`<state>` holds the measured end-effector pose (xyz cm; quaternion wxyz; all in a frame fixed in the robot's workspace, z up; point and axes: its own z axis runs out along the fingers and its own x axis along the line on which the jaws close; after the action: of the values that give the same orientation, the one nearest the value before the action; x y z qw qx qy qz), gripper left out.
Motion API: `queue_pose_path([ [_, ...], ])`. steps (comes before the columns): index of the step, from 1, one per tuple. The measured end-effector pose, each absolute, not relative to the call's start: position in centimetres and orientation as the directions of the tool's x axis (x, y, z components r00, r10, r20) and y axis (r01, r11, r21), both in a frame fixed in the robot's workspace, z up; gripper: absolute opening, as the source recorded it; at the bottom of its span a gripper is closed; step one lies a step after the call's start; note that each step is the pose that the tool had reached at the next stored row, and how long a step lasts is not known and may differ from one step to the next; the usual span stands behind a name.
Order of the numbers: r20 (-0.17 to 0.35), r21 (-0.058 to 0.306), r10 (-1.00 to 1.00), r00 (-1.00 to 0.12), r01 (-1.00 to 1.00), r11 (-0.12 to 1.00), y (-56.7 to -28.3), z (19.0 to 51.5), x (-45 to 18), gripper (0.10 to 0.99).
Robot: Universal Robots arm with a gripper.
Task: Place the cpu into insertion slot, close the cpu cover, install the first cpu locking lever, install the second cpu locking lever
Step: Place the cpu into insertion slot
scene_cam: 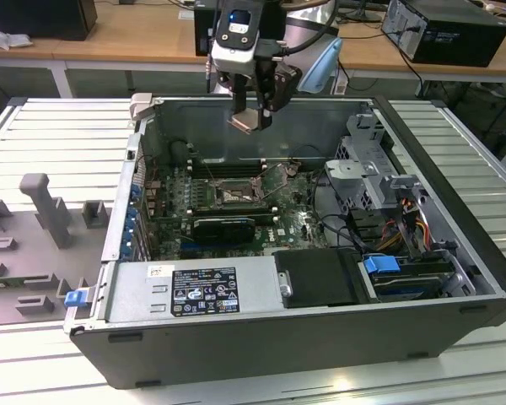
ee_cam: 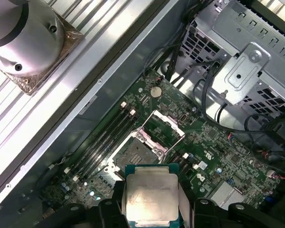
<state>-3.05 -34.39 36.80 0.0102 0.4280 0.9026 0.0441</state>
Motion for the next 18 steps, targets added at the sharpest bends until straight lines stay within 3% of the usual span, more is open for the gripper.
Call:
queue_pose_path([
  [6,0.019,0.088,0.809,-0.588,0.807,0.584,-34.39,36.79,-3.05,0.529],
  [14,0.019,0.088,0.898,-0.441,0.895,0.437,-34.39,36.59,-3.04,0.529],
  [18,0.018,0.087,0.902,-0.431,0.899,0.429,-34.39,36.04,-3.05,0.529],
])
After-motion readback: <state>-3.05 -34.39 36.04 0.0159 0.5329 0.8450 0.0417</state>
